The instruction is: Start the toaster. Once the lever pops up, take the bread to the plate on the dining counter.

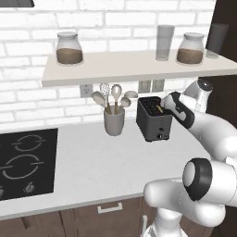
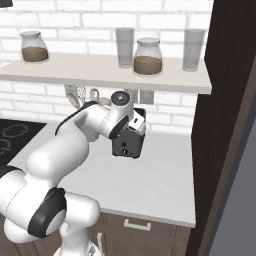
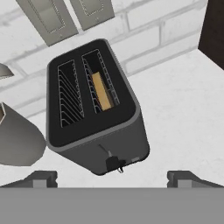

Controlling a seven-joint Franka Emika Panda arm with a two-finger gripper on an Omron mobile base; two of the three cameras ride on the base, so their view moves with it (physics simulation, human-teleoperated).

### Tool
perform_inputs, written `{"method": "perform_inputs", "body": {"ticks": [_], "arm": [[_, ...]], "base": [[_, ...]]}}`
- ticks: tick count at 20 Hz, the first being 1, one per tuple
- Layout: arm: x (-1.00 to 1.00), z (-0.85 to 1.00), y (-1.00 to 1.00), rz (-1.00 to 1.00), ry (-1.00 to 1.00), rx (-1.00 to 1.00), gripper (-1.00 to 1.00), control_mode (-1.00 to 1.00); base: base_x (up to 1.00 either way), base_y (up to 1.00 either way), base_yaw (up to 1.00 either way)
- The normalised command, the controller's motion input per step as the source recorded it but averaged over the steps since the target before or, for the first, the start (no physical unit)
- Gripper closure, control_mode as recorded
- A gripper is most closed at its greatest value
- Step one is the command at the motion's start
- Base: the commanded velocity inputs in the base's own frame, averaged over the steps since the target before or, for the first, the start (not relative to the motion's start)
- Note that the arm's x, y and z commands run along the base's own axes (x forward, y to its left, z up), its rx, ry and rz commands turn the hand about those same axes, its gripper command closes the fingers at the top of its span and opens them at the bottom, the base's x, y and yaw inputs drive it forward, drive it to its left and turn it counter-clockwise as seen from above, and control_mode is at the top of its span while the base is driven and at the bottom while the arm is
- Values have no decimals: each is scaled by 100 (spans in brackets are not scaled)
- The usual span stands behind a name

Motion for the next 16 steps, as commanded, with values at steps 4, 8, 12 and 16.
{"method": "perform_inputs", "body": {"ticks": [4,8,12,16], "arm": [[0,0,0,0,0,0,-100,-100],[0,0,0,0,0,0,-100,-100],[0,0,0,0,0,0,-100,-100],[0,0,0,0,0,0,-100,-100]], "base": [[0,0,0],[0,0,0],[0,0,0],[0,0,0]]}}
